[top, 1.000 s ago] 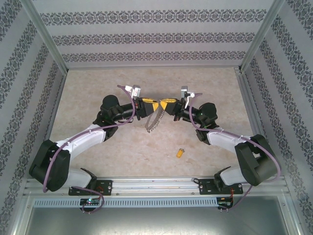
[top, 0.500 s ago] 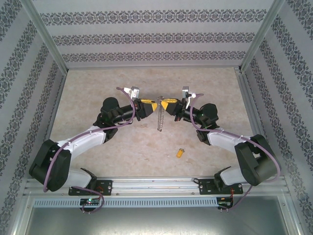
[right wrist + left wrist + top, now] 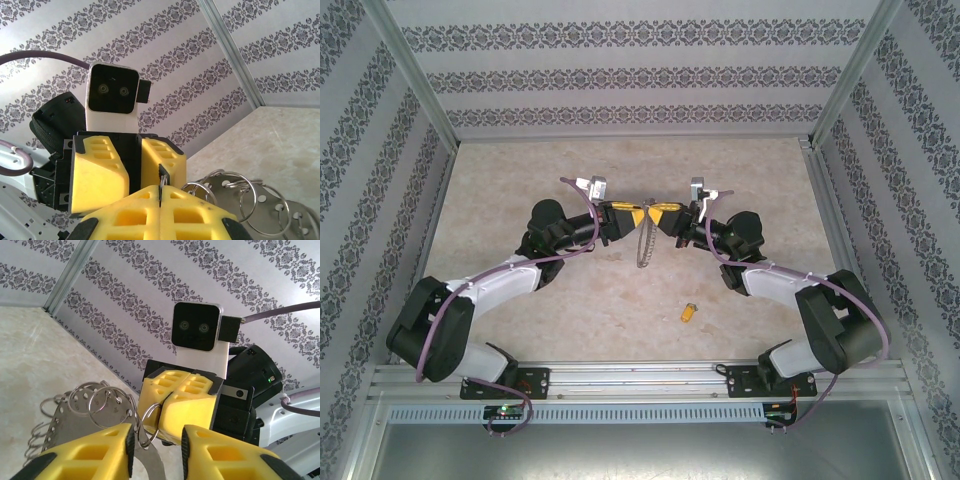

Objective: Put the keys on the keyring

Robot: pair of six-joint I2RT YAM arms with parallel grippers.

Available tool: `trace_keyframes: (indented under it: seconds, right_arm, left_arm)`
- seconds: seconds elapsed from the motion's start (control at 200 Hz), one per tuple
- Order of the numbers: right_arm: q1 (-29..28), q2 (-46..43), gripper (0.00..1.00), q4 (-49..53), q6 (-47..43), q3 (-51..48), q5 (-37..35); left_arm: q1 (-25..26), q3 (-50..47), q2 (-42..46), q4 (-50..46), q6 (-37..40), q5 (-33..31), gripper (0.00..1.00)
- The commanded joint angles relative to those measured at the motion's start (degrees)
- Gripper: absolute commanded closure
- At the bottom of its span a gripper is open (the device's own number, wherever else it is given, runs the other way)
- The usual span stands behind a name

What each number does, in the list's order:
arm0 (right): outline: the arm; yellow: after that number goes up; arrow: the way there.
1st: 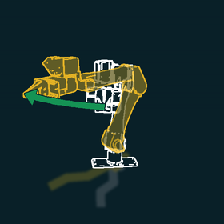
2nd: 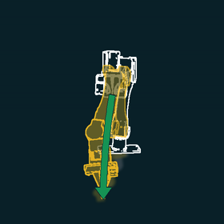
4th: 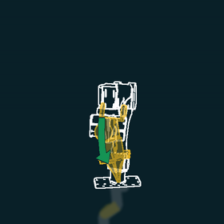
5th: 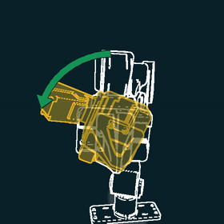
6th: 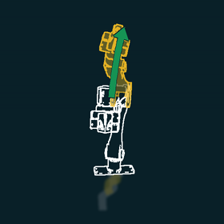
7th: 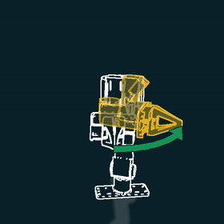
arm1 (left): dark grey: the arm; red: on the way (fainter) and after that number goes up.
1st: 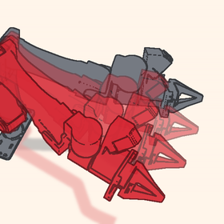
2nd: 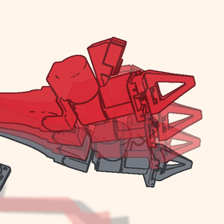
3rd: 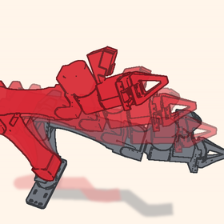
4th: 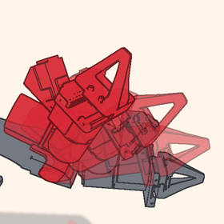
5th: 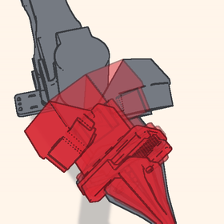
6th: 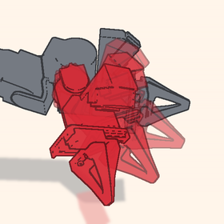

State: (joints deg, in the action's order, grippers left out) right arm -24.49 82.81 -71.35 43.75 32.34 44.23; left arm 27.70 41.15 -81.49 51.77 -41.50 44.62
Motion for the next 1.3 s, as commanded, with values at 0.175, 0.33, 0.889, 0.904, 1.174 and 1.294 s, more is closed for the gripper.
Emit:
trace_keyframes:
  seconds: [0.175,0.33,0.889,0.904,1.174,1.294]
  right_arm:
    - [0.0,0.5,1.0,-5.2,0.9,1.0,0.8]
    - [0.0,0.6,1.0,-5.3,1.0,1.0,0.8]
    - [-0.1,0.9,1.0,-5.1,1.0,0.7,0.9]
    - [0.0,0.9,1.0,-5.1,0.9,0.7,0.9]
    - [0.1,0.9,1.0,-4.9,0.8,0.4,1.0]
    - [0.1,1.0,1.0,-4.9,0.7,0.4,1.0]
  left_arm:
    - [0.5,1.1,-1.1,4.8,-1.2,2.0,0.71]
    - [0.8,1.3,-1.4,5.6,-1.6,2.3,0.7]
    - [1.6,1.2,-2.0,8.6,-1.9,1.1,0.75]
    - [1.6,1.2,-2.0,8.6,-1.9,1.1,0.75]
    - [1.6,1.2,-2.6,10.0,-2.2,1.0,0.87]
    - [1.6,1.1,-3.0,11.3,-2.4,1.1,0.92]
